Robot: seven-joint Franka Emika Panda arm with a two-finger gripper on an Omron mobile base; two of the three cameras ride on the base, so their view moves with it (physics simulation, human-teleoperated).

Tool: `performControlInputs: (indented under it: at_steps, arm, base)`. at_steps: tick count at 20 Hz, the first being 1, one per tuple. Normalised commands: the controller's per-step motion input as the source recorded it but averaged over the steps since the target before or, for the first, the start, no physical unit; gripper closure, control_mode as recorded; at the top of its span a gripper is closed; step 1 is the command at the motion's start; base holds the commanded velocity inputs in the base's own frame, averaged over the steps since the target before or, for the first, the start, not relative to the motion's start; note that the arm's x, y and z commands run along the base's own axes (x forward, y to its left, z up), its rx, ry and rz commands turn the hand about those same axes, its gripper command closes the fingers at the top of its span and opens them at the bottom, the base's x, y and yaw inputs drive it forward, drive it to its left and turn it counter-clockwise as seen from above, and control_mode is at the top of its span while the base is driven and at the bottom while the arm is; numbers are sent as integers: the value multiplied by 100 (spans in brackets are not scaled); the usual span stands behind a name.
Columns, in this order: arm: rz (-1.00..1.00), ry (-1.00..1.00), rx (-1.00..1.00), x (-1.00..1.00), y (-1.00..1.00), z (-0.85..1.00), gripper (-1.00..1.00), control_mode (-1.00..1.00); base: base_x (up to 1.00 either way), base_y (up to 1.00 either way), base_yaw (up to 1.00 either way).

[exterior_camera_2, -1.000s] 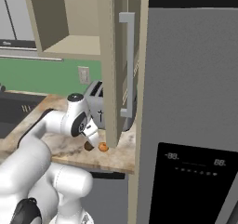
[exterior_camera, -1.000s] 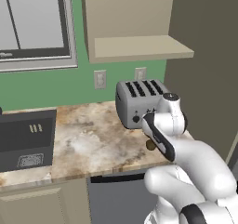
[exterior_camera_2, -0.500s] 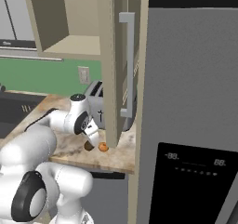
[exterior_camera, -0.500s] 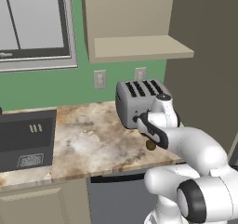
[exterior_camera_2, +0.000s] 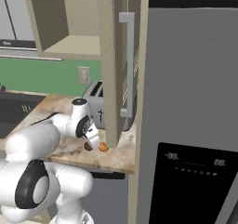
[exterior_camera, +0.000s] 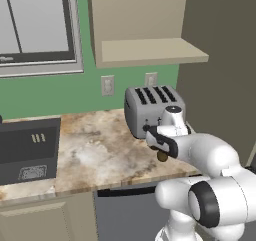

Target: Pick the kiwi, tangerine from the counter and place them in the cabinet. Then close the cabinet.

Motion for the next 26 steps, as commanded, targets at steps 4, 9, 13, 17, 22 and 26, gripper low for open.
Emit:
performControlInputs:
  at_steps: [4,9,13,17,22,26]
  arm:
    - [-1,0,0,0,18,-23,-100,-100]
    - [-3,0,0,0,16,-27,-100,-100]
    - [-2,0,0,0,3,-36,-100,-100]
    - [-1,-3,0,-1,-2,-43,-100,-100]
    - [0,-13,0,-13,-27,-40,-100,-100]
    - [0,-16,0,-27,-38,-38,-100,-100]
  base:
    - [0,0,0]
    - [0,0,0]
    - [0,0,0]
    - [0,0,0]
    - [0,0,0]
    - [0,0,0]
